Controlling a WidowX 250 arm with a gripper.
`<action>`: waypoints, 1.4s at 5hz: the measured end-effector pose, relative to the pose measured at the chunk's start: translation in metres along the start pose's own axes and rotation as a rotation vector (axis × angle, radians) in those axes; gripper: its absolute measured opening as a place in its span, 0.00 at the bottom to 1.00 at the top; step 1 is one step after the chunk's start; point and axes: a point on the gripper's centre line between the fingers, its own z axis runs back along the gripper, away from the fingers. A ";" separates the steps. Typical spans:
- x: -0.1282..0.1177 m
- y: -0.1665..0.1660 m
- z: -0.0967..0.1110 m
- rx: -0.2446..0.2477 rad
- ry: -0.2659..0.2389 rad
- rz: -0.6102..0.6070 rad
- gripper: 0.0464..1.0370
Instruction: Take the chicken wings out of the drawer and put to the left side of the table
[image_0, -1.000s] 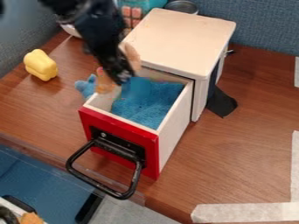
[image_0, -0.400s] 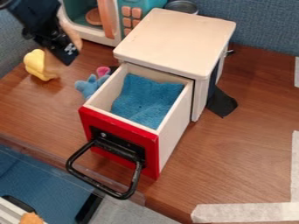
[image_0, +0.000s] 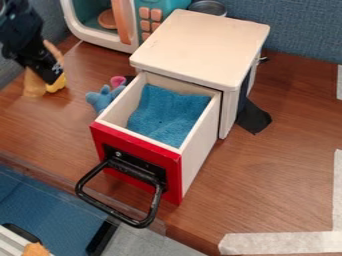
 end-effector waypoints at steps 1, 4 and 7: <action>-0.010 0.019 -0.014 0.066 0.015 0.000 0.35; -0.058 0.055 -0.065 0.162 0.145 0.006 0.35; -0.062 0.035 -0.072 0.116 0.186 -0.011 0.96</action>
